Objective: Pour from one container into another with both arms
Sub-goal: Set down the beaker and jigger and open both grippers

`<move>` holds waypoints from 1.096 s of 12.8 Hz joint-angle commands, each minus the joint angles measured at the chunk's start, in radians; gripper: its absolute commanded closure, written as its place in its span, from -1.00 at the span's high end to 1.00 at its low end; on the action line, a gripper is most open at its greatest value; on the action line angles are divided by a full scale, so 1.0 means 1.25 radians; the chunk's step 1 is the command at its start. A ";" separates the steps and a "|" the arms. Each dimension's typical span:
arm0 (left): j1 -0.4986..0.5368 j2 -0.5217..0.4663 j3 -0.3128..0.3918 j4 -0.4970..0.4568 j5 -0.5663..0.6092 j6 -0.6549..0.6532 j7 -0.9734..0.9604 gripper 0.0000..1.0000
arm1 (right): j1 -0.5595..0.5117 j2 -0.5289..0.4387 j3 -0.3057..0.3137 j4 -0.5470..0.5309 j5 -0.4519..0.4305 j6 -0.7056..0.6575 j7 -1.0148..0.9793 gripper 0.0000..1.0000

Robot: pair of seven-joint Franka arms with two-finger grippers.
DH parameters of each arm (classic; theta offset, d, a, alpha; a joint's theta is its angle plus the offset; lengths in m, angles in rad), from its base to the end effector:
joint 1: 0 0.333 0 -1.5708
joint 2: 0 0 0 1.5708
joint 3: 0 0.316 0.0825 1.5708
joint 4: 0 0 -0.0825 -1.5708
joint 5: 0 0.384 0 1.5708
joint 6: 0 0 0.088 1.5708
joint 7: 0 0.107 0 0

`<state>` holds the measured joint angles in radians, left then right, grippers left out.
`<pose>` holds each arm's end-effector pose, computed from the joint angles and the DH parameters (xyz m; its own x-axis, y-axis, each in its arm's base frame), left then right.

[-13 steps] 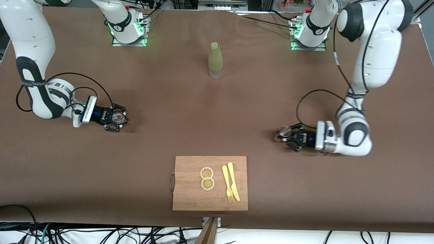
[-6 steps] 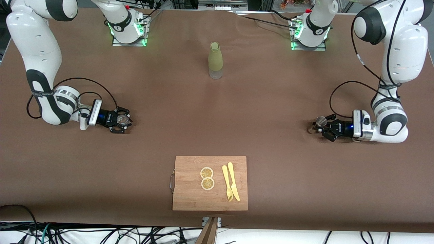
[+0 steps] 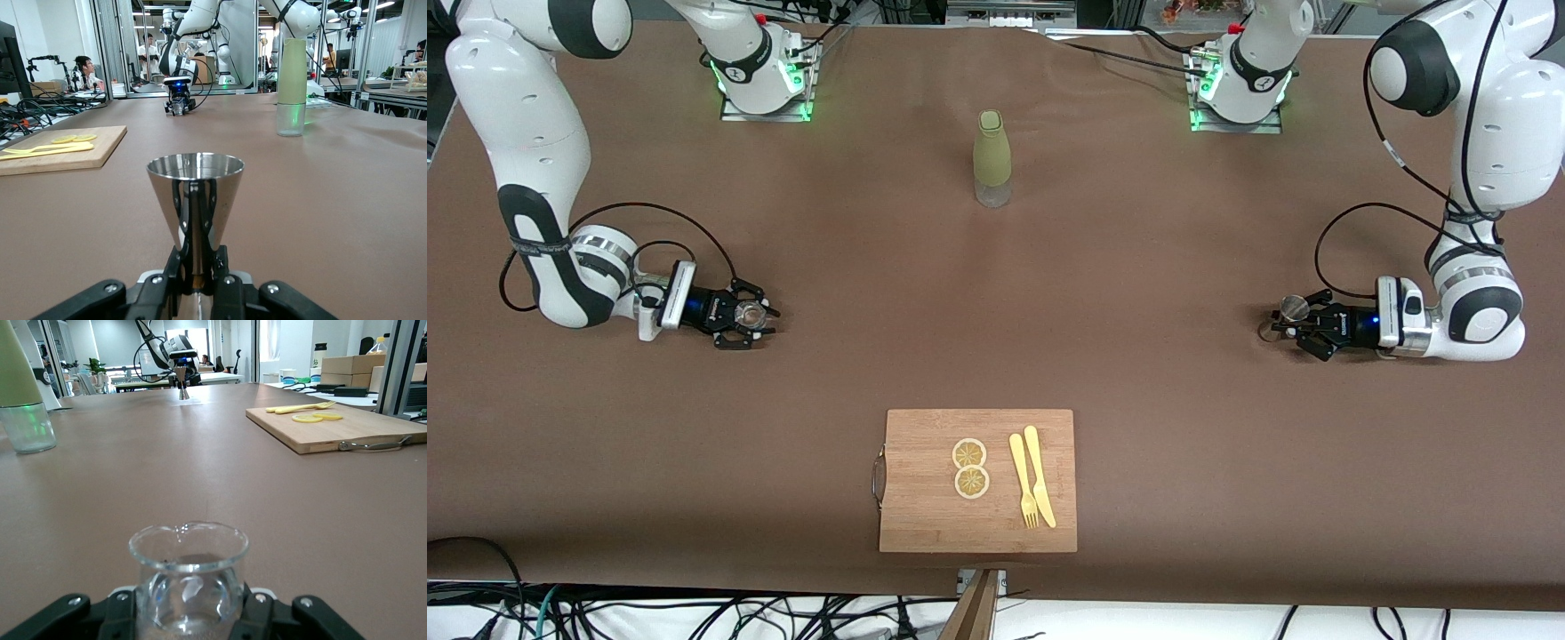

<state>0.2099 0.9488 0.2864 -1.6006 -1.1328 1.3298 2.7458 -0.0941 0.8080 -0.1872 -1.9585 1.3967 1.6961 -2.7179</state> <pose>0.5621 0.1610 0.0897 -0.0706 -0.2347 0.9695 -0.9894 0.1398 -0.0382 0.5264 -0.0611 0.0593 0.0878 0.3020 0.9493 0.9911 -0.1223 -0.0527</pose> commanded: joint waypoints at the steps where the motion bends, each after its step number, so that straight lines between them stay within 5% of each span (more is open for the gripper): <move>1: 0.001 0.018 0.003 -0.013 0.021 -0.016 0.126 -1.00 | -0.012 0.009 -0.012 0.013 -0.015 -0.017 -0.037 0.99; 6: 0.008 0.050 0.003 -0.009 0.021 -0.015 0.157 -0.98 | -0.025 -0.009 -0.039 0.012 -0.070 -0.014 -0.032 0.99; 7: 0.009 0.053 0.003 -0.008 0.023 -0.015 0.156 -0.81 | -0.030 -0.016 -0.054 0.012 -0.094 -0.016 -0.027 0.99; 8: 0.009 0.055 0.003 -0.006 0.023 -0.015 0.156 -0.38 | -0.033 -0.023 -0.065 0.012 -0.106 -0.014 -0.027 0.99; 9: 0.010 0.055 0.003 -0.003 0.024 -0.015 0.156 0.99 | -0.033 -0.027 -0.087 0.012 -0.115 -0.014 -0.024 0.98; 14: 0.011 0.036 0.037 0.065 0.098 -0.015 -0.016 1.00 | -0.041 -0.104 -0.124 0.003 -0.197 0.049 0.074 0.98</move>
<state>0.2240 1.0117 0.3117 -1.5748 -1.0909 1.3208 2.7242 -0.1362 0.7446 -0.3445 -1.9364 1.2083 1.7226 -2.6886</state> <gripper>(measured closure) 0.137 0.009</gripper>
